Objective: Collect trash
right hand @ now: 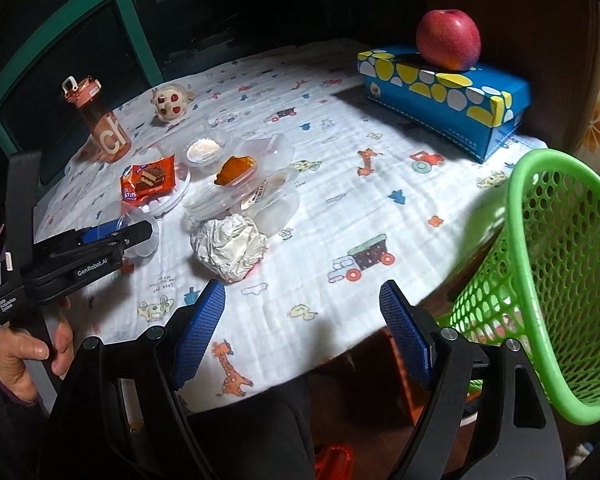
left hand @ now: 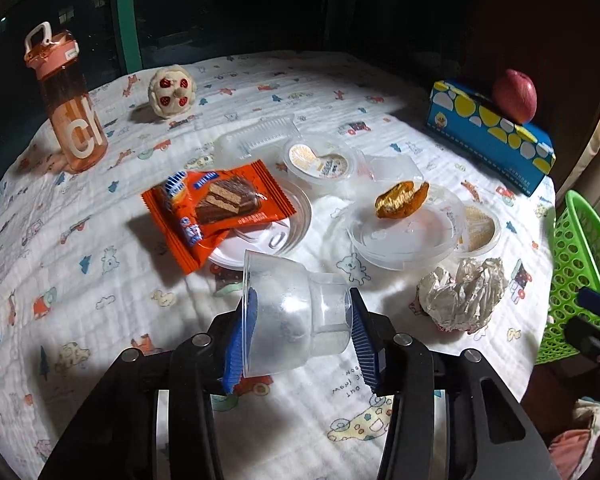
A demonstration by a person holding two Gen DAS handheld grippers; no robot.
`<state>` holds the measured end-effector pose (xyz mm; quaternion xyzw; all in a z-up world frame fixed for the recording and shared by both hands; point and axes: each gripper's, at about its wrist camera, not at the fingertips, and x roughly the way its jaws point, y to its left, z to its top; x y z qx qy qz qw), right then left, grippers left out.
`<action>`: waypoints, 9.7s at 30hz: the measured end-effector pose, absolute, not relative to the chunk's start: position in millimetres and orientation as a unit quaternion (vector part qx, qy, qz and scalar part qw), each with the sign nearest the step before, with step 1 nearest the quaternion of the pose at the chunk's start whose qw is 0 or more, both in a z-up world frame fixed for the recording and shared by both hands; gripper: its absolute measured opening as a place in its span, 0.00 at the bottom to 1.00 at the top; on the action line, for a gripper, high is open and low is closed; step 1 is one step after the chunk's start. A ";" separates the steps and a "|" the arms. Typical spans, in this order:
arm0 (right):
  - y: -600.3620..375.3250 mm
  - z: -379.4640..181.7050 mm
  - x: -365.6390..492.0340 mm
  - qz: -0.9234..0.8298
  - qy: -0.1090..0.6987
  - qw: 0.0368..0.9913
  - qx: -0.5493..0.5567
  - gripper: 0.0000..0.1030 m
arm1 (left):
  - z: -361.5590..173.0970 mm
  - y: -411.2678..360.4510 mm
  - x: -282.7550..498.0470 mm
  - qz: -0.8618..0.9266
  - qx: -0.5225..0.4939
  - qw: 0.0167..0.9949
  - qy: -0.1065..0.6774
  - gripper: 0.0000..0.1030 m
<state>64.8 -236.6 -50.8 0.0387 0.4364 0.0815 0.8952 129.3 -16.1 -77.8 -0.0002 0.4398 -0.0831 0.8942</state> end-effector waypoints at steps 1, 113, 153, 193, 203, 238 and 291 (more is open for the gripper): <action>-232.1 -52.7 68.0 0.085 0.438 0.894 0.036 0.77 | -73.6 -13.2 127.2 -0.083 -0.006 0.896 0.437 0.43; -491.3 -14.3 -51.1 -0.156 0.368 0.907 0.131 0.70 | -9.6 -364.1 89.0 -0.411 0.084 0.802 0.426 0.52; -289.7 -9.8 59.6 0.047 0.394 0.917 0.043 0.75 | -44.1 25.3 178.3 -0.022 -0.079 0.895 0.439 0.66; -128.5 -75.4 200.3 0.142 0.465 0.868 -0.101 0.46 | -91.8 69.3 219.8 -0.082 -0.131 0.872 0.464 0.06; -127.2 -86.4 203.0 0.137 0.473 0.863 -0.108 0.35 | -71.3 71.8 204.7 -0.082 -0.126 0.884 0.443 0.05; -139.7 -59.8 184.5 0.163 0.443 0.879 -0.074 0.49 | -38.4 80.9 176.9 -0.094 -0.155 0.893 0.413 0.05; -303.4 -19.2 74.4 0.090 0.400 0.911 0.055 0.58 | -4.3 -60.2 148.1 -0.225 -0.095 0.880 0.407 0.05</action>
